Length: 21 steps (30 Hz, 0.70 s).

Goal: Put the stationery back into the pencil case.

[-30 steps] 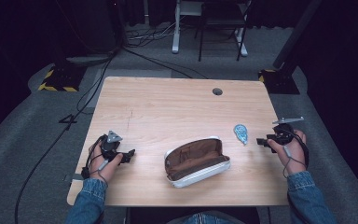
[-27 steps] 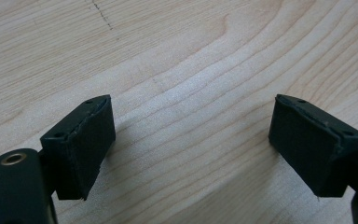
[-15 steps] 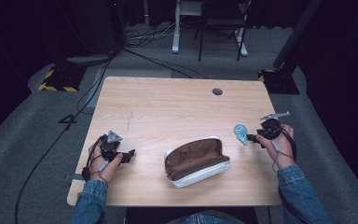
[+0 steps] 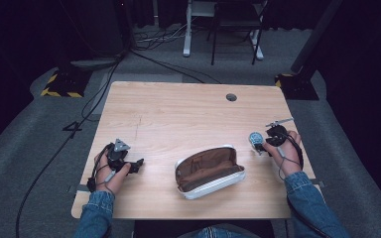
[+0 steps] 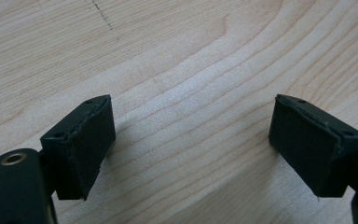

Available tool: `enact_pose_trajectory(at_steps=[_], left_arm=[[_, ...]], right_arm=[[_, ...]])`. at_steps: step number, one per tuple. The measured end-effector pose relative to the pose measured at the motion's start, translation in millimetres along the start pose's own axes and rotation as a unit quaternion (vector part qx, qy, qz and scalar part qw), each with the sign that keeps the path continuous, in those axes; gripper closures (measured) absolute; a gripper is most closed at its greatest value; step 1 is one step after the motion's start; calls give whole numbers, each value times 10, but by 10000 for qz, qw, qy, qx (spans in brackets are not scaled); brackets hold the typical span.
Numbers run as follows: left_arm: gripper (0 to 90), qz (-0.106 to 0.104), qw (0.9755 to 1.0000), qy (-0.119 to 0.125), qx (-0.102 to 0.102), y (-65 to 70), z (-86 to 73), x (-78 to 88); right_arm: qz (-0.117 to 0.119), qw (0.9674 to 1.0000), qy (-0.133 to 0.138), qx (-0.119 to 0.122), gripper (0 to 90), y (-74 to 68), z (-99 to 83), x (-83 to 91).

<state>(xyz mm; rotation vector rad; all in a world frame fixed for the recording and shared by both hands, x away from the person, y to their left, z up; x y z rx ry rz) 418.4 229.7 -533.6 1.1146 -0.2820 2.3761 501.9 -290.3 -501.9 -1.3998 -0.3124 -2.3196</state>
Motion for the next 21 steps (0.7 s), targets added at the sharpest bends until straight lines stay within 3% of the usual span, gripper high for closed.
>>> enact_pose_trajectory(at_steps=[16,21], left_arm=[[146,15,10000,1,31,2,4,-4],[146,15,10000,2,32,3,4,-4]], right_arm=[[-216,9993,-301,-101,374,-66,118,-157],[-193,9991,-349,-154,432,-69,140,-159]])
Point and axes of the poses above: each handheld gripper's, and its own axes: x roughly backward along the jaws, z roughly out of its top, y roughly to its right, the point moved 4 cm from there along -x, roughly forward along the jaws, and after that the axes turned 4 degrees about -y, right-handed, at the moved point
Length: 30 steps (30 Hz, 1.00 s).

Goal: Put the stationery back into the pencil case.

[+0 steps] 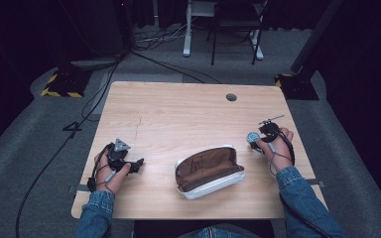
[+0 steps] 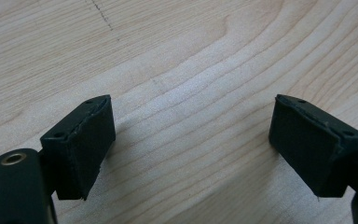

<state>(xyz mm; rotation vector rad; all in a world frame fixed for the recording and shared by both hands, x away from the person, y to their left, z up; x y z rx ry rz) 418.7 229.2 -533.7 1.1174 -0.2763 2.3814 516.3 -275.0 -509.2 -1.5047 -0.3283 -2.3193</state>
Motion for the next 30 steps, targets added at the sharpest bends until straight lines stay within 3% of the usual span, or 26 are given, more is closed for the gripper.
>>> enact_pose_trajectory(at_steps=[2,16,30], left_arm=[[146,1,10000,0,-1,0,0,0],[146,4,10000,-4,20,2,1,-1],[146,-6,10000,-4,27,3,2,-2]], right_arm=[[5,10000,-24,7,490,-7,-3,13],[-14,10000,-34,-37,495,-1,-21,25],[27,9998,169,63,499,-10,-27,129]])
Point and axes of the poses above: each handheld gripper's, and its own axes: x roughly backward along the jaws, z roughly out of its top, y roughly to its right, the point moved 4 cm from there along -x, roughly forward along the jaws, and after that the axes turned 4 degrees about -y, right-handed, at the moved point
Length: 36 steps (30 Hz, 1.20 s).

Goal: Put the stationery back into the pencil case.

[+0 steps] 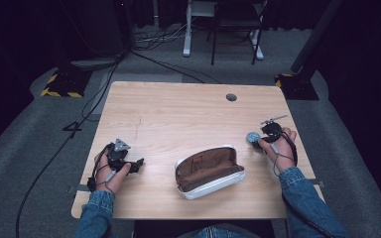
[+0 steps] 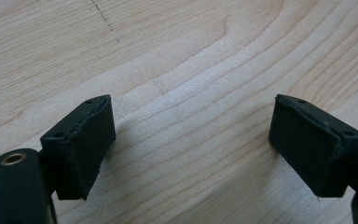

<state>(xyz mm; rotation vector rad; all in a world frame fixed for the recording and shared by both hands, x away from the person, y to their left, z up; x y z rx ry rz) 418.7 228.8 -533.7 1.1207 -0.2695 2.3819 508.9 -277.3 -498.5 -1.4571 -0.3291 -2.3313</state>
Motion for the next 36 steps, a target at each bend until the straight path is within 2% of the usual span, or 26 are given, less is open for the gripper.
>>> enact_pose_trajectory(at_steps=[4,15,26,36], left_arm=[[146,0,10000,0,0,0,0,0],[146,0,10000,-1,-3,-1,1,-1],[146,-16,10000,-12,-46,-9,11,-6],[145,-17,10000,-4,-24,-7,14,-10]], right_arm=[[2,10000,61,14,499,-7,-6,37],[26,9992,372,132,499,-52,17,286],[87,9978,563,330,499,-164,25,506],[340,9953,770,472,499,-310,4,740]])
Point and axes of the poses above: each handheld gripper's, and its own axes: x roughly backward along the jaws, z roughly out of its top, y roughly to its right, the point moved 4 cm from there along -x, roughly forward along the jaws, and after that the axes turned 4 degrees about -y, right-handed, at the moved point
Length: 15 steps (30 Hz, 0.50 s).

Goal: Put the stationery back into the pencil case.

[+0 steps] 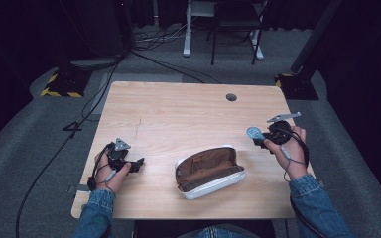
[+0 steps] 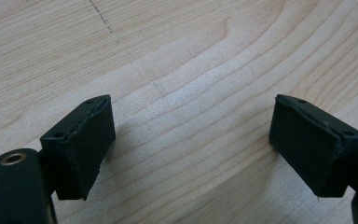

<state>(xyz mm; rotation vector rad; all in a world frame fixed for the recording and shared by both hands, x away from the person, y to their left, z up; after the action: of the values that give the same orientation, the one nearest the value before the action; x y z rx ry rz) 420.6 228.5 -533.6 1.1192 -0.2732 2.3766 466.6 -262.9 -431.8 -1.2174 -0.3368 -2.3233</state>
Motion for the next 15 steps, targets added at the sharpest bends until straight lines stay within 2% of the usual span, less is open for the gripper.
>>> enact_pose_trajectory(at_steps=[3,8,10,15], left_arm=[[145,0,10000,0,-1,0,0,0],[145,-1,10000,-1,4,1,1,-1],[145,7,10000,-4,3,1,1,-1],[145,11,10000,-6,2,1,1,0]], right_arm=[[84,9999,59,79,499,-74,5,73],[94,9996,143,217,499,-141,0,159],[168,9992,187,295,499,-214,-4,230],[237,9987,235,394,499,-273,-7,295]])
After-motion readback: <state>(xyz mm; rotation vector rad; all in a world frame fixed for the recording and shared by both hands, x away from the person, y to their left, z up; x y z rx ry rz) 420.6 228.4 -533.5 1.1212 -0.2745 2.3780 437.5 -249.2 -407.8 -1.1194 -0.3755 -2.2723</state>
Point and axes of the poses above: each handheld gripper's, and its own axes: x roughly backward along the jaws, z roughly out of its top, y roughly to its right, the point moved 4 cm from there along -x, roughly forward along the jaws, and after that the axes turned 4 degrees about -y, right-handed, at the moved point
